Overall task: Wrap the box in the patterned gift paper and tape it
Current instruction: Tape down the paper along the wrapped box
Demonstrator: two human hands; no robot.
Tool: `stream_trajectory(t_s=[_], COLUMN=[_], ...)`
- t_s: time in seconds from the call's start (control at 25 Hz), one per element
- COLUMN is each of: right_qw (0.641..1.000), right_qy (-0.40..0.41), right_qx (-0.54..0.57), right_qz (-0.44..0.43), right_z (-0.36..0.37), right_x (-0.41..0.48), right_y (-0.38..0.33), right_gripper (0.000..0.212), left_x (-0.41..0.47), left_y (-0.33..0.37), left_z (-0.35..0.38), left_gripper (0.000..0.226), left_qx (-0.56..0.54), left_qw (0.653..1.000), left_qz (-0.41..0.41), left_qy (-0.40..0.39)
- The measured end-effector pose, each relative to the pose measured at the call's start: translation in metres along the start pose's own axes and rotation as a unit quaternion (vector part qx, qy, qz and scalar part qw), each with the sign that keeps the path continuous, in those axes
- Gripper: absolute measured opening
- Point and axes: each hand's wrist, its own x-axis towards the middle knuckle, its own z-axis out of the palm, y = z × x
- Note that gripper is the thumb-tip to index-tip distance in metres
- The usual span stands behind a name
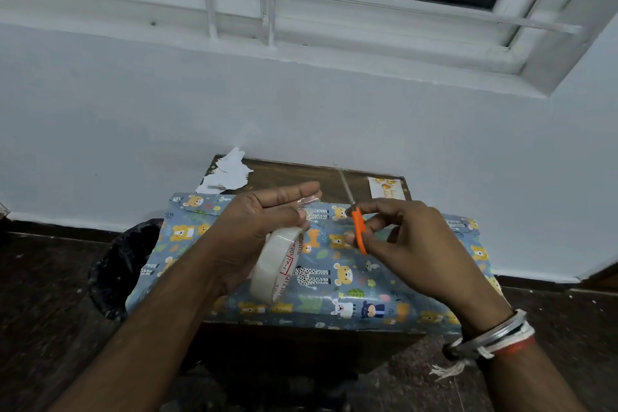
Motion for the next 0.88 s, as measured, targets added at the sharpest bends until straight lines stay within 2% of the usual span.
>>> stream_trajectory(t_s=[0.12,0.24,0.44,0.6,0.88], right_qw=[0.99,0.976,0.935,0.923,0.918], right_qy=[-0.095,-0.173,-0.299,-0.322,-0.342], right_qx=[0.104,0.132,0.189,0.211,0.2], right_qz=[0.011,-0.005,0.001,0.008,-0.002], right_z=[0.001,0.0,-0.007,-0.01,-0.009], right_x=[-0.001,-0.003,-0.004,-0.004,0.0], right_y=[-0.002,-0.002,0.002,-0.001,0.002], right_gripper=[0.017,0.027,0.017,0.015,0.032], left_x=[0.0,0.0,-0.001,-0.001,-0.006], left_y=[-0.001,-0.003,-0.003,-0.002,0.001], left_z=[-0.001,-0.002,-0.005,-0.006,-0.003], left_gripper=[0.035,0.034,0.038,0.04,0.04], left_qx=[0.002,0.0,0.021,0.027,0.026], left_qw=[1.0,1.0,0.999,0.998,0.996], left_qz=[-0.008,-0.011,-0.013,-0.014,-0.025], left_qy=[-0.006,-0.022,-0.044,-0.057,-0.079])
